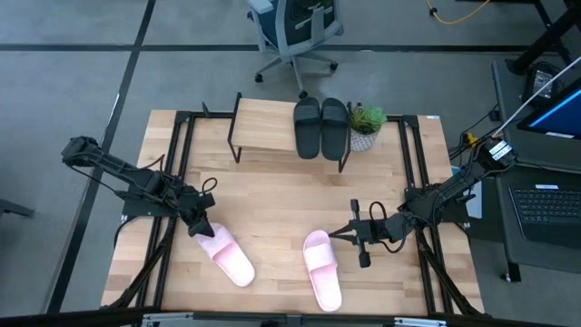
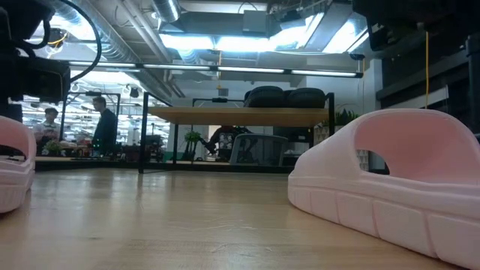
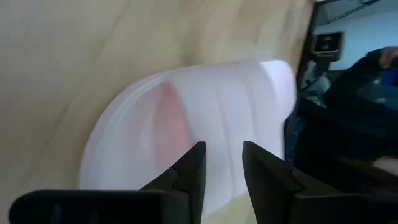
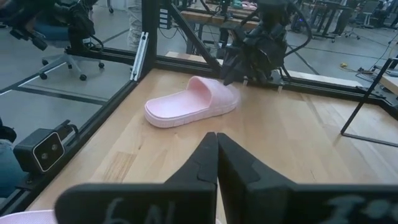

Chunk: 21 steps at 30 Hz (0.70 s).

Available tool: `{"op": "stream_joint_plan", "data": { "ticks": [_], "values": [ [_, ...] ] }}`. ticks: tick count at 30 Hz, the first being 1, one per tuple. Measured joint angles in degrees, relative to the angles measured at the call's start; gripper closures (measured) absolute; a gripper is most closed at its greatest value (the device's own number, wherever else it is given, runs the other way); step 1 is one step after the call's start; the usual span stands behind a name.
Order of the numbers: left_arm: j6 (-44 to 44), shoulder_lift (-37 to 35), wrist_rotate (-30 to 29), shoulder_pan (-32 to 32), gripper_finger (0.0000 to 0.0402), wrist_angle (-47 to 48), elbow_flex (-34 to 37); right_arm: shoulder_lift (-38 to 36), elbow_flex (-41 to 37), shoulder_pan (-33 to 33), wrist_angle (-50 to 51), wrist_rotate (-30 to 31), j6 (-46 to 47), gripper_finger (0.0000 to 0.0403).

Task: Pick and place slides into the shelf
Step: Put the left pink slides on the shelf

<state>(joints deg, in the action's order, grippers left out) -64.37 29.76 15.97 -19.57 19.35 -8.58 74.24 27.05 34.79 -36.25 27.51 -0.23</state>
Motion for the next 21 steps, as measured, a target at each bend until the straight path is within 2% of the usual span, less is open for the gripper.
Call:
{"op": "stream_joint_plan", "data": {
  "ticks": [7,17,21],
  "values": [
    [-1.03,4.26,0.24,0.0,0.0305,0.09,0.0,0.0,0.0,0.0,0.02,0.0,-0.04,0.0398],
    [-1.11,4.63,0.15,0.0,0.0305,-0.12,0.0,0.0,0.0,0.0,0.0,0.0,-0.04,0.0398],
    [-1.51,5.48,2.86,0.0,0.0305,-3.95,0.0,0.0,0.0,0.0,-0.02,0.0,-0.04,0.0398]
  ]
}}
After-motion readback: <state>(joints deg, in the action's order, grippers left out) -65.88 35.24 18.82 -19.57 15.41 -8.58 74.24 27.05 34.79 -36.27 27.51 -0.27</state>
